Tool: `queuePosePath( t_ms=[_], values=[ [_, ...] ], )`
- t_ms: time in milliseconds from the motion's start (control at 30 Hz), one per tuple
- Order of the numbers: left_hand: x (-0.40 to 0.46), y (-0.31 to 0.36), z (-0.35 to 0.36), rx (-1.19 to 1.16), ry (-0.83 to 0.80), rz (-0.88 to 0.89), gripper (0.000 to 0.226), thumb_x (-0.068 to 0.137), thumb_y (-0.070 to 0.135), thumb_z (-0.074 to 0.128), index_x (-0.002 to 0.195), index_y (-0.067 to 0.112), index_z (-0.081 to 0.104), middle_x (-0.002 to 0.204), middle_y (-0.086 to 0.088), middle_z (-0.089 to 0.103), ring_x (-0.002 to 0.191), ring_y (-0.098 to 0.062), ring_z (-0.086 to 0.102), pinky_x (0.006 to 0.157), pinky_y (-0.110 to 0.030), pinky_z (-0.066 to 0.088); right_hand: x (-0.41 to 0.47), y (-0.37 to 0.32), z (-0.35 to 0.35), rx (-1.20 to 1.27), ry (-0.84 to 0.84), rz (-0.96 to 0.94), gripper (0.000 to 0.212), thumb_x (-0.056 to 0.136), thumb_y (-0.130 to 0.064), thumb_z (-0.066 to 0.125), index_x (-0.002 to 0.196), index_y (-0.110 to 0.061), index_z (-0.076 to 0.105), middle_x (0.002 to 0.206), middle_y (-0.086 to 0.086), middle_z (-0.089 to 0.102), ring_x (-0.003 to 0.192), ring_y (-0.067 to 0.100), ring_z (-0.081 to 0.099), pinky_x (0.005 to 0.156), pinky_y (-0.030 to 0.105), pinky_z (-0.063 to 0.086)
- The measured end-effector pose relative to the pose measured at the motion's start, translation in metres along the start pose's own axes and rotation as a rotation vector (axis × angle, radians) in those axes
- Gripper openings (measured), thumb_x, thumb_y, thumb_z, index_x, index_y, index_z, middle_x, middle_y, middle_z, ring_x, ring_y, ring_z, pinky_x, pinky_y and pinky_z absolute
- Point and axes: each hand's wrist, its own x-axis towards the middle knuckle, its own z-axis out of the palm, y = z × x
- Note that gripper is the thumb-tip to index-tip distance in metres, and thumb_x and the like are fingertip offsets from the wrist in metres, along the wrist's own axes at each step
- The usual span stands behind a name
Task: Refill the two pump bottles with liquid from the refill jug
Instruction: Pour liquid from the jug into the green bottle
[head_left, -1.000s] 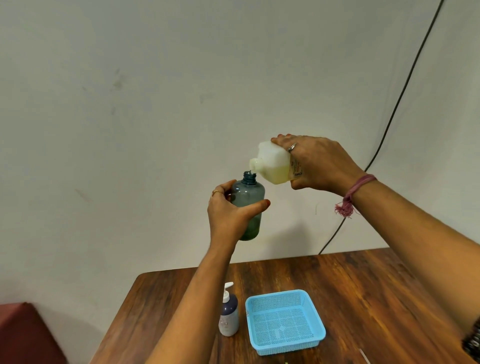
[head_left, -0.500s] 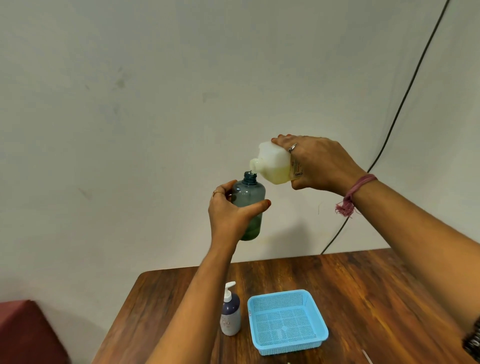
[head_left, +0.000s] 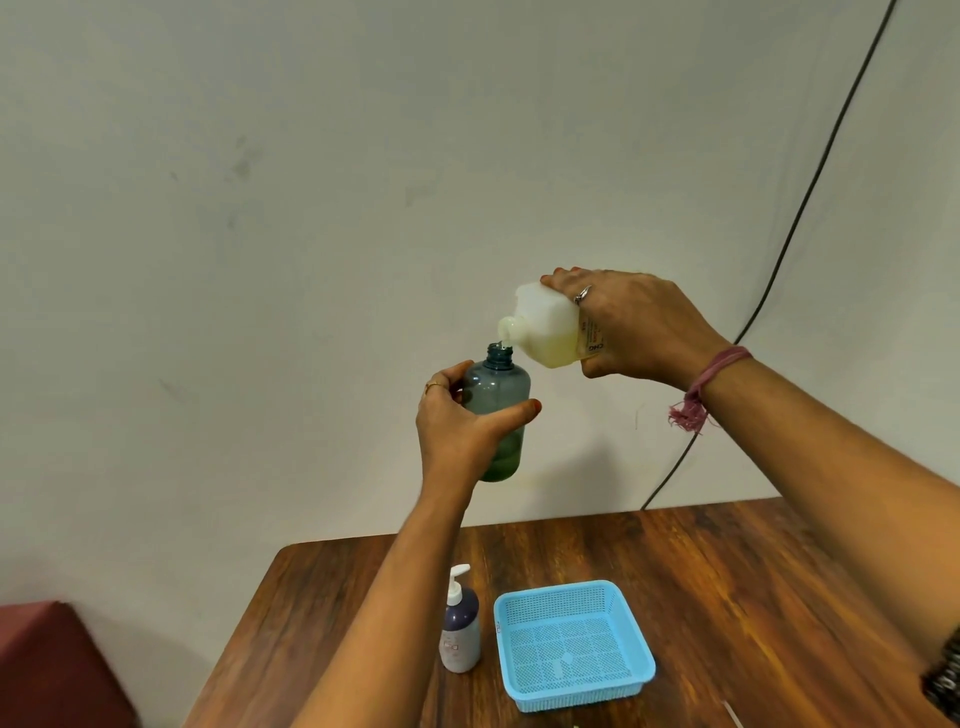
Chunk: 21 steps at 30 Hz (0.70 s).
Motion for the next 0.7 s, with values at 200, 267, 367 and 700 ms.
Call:
queuePosePath(
  t_ms=[200,267,367,700],
  values=[
    [-0.001,0.0008,0.0005,-0.012,-0.002,0.0,0.083,0.054,0.027,0.091,0.126,0.018,0.05,0.119,0.004,0.055,0.106,-0.012,0.053,0.074,-0.012,0.045,-0.0002,0.0016,-0.0006,0.007,0.006,0.003,0.095,0.066,-0.025,0.08,0.146,-0.023,0.03,0.148,-0.002,0.041,0.133,0.017,0.043,0.101,0.033,0.041],
    [-0.0015,0.0015,0.0008,-0.02,-0.003,-0.004,0.083,0.055,0.026,0.091,0.126,0.018,0.05,0.118,0.004,0.054,0.106,-0.012,0.052,0.073,-0.011,0.044,-0.0007,0.0018,-0.0007,0.01,0.006,0.001,0.094,0.067,-0.025,0.079,0.147,-0.023,0.029,0.148,-0.002,0.04,0.133,0.017,0.042,0.101,0.033,0.04],
    [-0.002,0.0024,0.0012,-0.015,-0.004,-0.001,0.083,0.055,0.027,0.091,0.127,0.018,0.049,0.117,0.005,0.053,0.106,-0.012,0.052,0.072,-0.01,0.043,-0.0013,0.0022,-0.0014,0.008,0.011,-0.003,0.094,0.067,-0.024,0.079,0.146,-0.022,0.029,0.148,-0.002,0.04,0.133,0.017,0.042,0.101,0.033,0.04],
    [-0.0041,0.0038,0.002,-0.01,0.0,0.002,0.082,0.055,0.028,0.091,0.125,0.019,0.049,0.116,0.006,0.053,0.106,-0.012,0.053,0.074,-0.013,0.044,-0.0034,0.002,-0.0047,0.008,0.023,-0.003,0.093,0.065,-0.023,0.08,0.145,-0.022,0.032,0.146,-0.001,0.043,0.13,0.019,0.046,0.099,0.034,0.042]
  ],
)
